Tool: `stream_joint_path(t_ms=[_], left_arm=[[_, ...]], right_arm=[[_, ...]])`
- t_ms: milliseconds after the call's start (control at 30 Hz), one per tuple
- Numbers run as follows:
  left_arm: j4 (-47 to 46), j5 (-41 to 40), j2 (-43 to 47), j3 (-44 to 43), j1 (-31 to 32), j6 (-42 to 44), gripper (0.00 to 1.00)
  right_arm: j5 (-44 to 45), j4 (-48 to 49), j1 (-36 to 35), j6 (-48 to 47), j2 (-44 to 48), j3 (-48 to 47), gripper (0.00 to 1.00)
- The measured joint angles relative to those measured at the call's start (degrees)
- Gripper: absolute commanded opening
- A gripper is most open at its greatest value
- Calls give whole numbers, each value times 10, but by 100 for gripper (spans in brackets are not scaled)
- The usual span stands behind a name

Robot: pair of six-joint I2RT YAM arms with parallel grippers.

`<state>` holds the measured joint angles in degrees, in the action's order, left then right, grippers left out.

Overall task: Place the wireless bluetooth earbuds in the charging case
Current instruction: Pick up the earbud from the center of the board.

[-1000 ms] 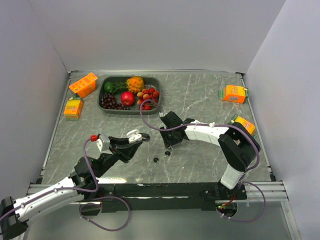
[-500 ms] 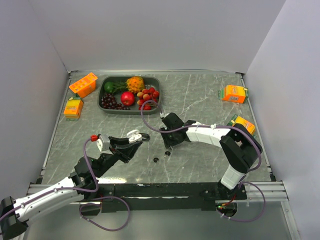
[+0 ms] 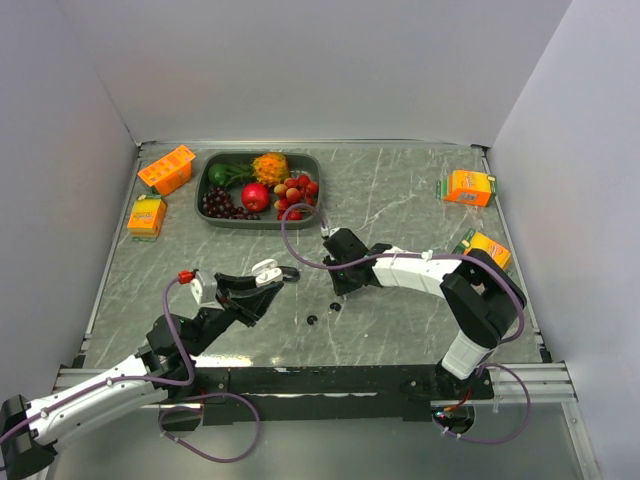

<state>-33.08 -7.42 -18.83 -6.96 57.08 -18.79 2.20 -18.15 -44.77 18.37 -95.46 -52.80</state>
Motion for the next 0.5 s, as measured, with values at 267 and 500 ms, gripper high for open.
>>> stream_joint_path(t_ms=[267, 500], left_arm=[[3, 0, 0, 0, 0, 0, 1], [12, 0, 5, 0, 0, 0, 1]], right_arm=[[7, -7, -5, 26, 7, 4, 13], [12, -43, -3, 50, 10, -5, 48]])
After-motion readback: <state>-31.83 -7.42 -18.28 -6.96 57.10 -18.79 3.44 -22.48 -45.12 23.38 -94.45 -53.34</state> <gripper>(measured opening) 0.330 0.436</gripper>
